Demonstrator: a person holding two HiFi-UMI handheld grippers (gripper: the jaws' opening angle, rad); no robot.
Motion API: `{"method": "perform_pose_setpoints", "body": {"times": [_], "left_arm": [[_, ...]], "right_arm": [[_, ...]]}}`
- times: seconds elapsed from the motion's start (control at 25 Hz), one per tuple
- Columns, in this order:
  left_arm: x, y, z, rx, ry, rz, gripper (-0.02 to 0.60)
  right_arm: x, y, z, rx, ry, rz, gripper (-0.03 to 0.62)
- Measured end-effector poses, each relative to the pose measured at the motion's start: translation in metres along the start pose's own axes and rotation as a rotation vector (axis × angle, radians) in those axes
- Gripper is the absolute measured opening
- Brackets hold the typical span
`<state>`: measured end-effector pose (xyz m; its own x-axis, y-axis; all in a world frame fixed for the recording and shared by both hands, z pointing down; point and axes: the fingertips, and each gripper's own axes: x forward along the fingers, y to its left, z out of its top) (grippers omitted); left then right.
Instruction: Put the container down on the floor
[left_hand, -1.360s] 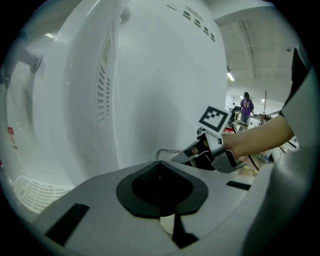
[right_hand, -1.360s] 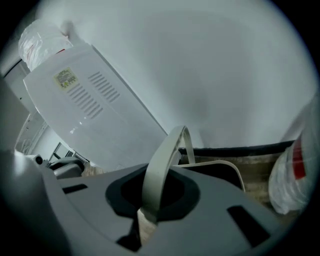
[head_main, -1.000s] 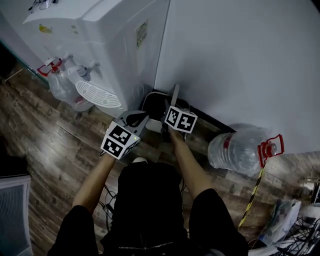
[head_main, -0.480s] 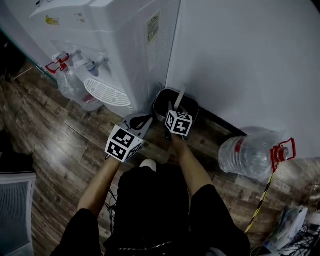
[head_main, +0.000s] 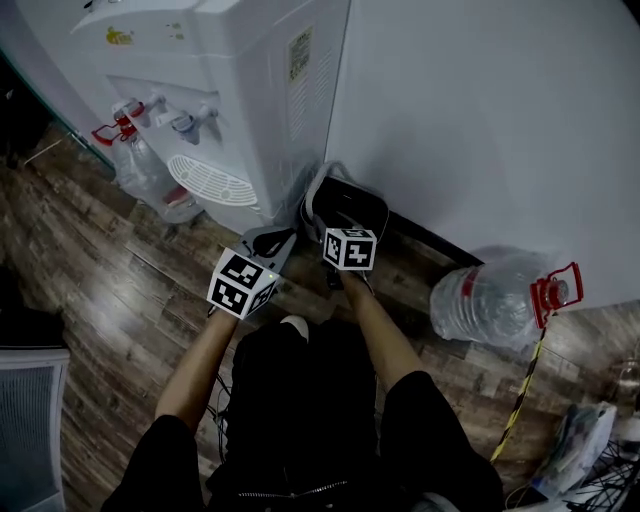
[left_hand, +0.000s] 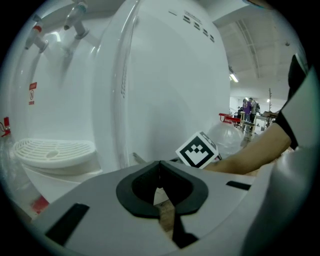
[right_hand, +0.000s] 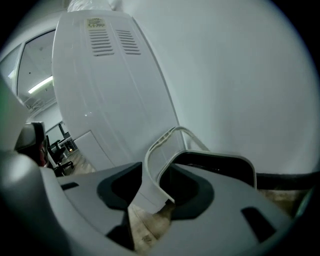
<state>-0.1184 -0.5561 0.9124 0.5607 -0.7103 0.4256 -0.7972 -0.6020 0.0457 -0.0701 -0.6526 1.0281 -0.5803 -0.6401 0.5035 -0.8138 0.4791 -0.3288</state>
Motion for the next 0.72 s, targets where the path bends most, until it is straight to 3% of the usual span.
{"method": "perform_pose_setpoints", "body": {"times": [0.12,0.2,0.28,0.48,0.72], "left_arm": [[-0.005,0.003,0.011,-0.004,-0.029,0.024,0.015],[-0.005,0.005,0.018,-0.003,-0.057,0.044,0.015],[-0.006,0.005,0.025,0.001,-0.091,0.062,0.015],[-0.015,0.007,0.044,-0.005,-0.189,0.111,0.015],[-0.021,0.003,0.064,0.013,-0.262,0.13,0.015]], "right_arm": [[-0.011,0.006,0.0,0.002,0.006,0.034,0.146],[-0.02,0.004,0.003,-0.009,-0.007,0.046,0.051],[-0.03,0.002,0.009,-0.016,-0.04,0.046,0.013],[-0.055,0.003,0.019,-0.061,-0.09,0.041,0.011],[-0.076,-0.006,0.033,-0.096,-0.122,-0.029,0.011]]}}
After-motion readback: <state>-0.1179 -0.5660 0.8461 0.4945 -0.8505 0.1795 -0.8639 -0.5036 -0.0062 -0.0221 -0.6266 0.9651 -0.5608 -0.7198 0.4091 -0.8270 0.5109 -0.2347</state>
